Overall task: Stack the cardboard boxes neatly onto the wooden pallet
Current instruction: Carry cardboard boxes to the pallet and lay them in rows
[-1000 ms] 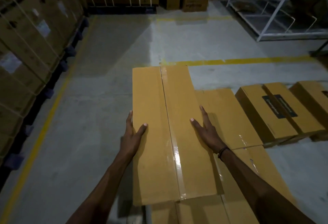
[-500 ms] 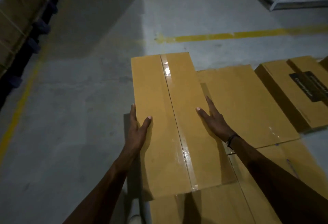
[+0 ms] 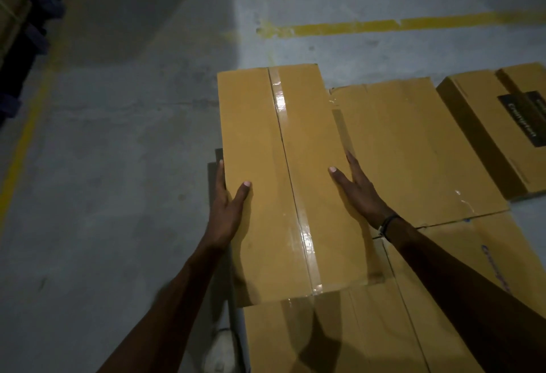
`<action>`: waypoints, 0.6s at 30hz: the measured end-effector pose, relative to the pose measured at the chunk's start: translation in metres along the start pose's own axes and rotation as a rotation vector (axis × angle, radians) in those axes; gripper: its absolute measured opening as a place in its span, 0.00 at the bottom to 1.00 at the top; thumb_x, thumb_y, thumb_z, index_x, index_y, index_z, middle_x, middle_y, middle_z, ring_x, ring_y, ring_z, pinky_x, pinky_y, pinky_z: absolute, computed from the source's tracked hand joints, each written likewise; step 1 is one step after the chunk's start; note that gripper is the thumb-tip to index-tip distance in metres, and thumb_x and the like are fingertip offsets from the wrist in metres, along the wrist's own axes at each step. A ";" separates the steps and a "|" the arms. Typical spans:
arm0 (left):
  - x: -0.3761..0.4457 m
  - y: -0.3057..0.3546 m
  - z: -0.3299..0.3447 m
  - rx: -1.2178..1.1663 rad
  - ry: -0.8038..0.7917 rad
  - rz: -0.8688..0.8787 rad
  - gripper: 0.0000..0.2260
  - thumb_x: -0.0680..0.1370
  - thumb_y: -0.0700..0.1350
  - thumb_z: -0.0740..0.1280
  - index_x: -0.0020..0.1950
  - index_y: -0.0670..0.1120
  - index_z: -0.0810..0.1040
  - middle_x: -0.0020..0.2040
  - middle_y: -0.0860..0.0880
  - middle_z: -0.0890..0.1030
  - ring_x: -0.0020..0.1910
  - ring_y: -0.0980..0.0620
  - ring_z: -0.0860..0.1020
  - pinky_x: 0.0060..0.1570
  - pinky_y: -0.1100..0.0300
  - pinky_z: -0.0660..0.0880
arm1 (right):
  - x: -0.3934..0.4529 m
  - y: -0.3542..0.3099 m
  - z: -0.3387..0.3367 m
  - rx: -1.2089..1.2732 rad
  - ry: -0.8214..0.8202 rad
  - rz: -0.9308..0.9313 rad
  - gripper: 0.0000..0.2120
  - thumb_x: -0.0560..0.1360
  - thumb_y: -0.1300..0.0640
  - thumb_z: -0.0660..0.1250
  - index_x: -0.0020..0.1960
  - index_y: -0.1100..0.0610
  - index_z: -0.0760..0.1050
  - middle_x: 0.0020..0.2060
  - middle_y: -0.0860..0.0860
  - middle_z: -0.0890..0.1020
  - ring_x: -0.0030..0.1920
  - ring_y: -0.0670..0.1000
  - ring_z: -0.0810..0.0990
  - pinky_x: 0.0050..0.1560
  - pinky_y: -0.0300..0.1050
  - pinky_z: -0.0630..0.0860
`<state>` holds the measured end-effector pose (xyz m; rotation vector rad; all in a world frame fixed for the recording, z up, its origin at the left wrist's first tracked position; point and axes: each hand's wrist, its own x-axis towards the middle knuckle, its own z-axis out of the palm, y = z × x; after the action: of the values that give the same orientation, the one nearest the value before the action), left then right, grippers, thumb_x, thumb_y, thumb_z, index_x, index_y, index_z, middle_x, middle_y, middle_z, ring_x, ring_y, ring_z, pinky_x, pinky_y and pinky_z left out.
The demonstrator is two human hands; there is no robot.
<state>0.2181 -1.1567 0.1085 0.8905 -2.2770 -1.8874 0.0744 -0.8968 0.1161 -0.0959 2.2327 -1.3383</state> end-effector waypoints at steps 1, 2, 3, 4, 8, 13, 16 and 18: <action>-0.007 -0.004 0.000 0.000 -0.007 -0.014 0.41 0.77 0.70 0.64 0.83 0.63 0.46 0.83 0.55 0.60 0.79 0.48 0.65 0.76 0.34 0.64 | -0.009 0.000 -0.001 0.020 -0.009 0.017 0.34 0.84 0.38 0.61 0.84 0.39 0.49 0.79 0.39 0.60 0.76 0.43 0.59 0.73 0.46 0.58; -0.016 -0.009 0.000 0.000 -0.012 -0.033 0.42 0.76 0.72 0.64 0.83 0.65 0.46 0.82 0.55 0.61 0.79 0.47 0.66 0.75 0.33 0.65 | -0.019 0.001 -0.001 0.038 -0.016 0.037 0.33 0.84 0.39 0.61 0.84 0.39 0.50 0.75 0.37 0.62 0.73 0.42 0.60 0.71 0.45 0.58; -0.027 -0.012 0.001 0.007 -0.011 -0.047 0.42 0.75 0.73 0.64 0.82 0.66 0.47 0.82 0.55 0.61 0.78 0.47 0.67 0.74 0.32 0.66 | -0.030 0.004 -0.001 0.056 -0.021 0.056 0.32 0.84 0.40 0.61 0.84 0.39 0.51 0.72 0.36 0.63 0.71 0.41 0.60 0.71 0.45 0.59; -0.038 -0.017 0.002 0.018 -0.002 -0.061 0.41 0.75 0.74 0.64 0.81 0.69 0.47 0.82 0.56 0.62 0.77 0.47 0.67 0.73 0.32 0.66 | -0.042 0.009 -0.001 0.072 -0.027 0.072 0.32 0.84 0.39 0.61 0.84 0.39 0.52 0.71 0.36 0.64 0.71 0.41 0.61 0.70 0.44 0.59; -0.089 -0.033 0.007 0.026 0.020 -0.112 0.37 0.76 0.73 0.64 0.80 0.71 0.48 0.80 0.57 0.64 0.75 0.49 0.70 0.72 0.35 0.70 | -0.093 0.032 0.001 0.154 -0.043 0.129 0.28 0.84 0.39 0.60 0.81 0.35 0.54 0.71 0.35 0.66 0.73 0.41 0.64 0.71 0.44 0.60; -0.138 -0.027 0.017 -0.009 0.037 -0.120 0.37 0.79 0.65 0.64 0.85 0.59 0.52 0.80 0.56 0.66 0.75 0.57 0.69 0.75 0.46 0.69 | -0.139 0.056 0.007 0.235 -0.058 0.174 0.28 0.82 0.36 0.61 0.78 0.28 0.55 0.75 0.34 0.66 0.77 0.45 0.64 0.76 0.56 0.64; -0.140 -0.029 0.017 -0.006 0.039 -0.095 0.34 0.82 0.62 0.64 0.84 0.58 0.52 0.77 0.59 0.66 0.70 0.66 0.70 0.73 0.52 0.68 | -0.141 0.057 0.011 0.263 -0.017 0.164 0.31 0.80 0.35 0.63 0.81 0.32 0.56 0.80 0.40 0.64 0.79 0.47 0.64 0.78 0.63 0.63; -0.135 -0.031 0.015 -0.020 0.035 -0.082 0.35 0.82 0.64 0.63 0.84 0.60 0.52 0.79 0.59 0.65 0.73 0.62 0.69 0.73 0.51 0.67 | -0.138 0.053 0.012 0.282 0.005 0.142 0.32 0.81 0.37 0.63 0.82 0.35 0.57 0.81 0.40 0.64 0.78 0.46 0.64 0.79 0.59 0.62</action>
<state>0.3365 -1.0849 0.1188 1.0208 -2.2308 -1.9069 0.2094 -0.8349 0.1227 0.1645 1.9910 -1.5569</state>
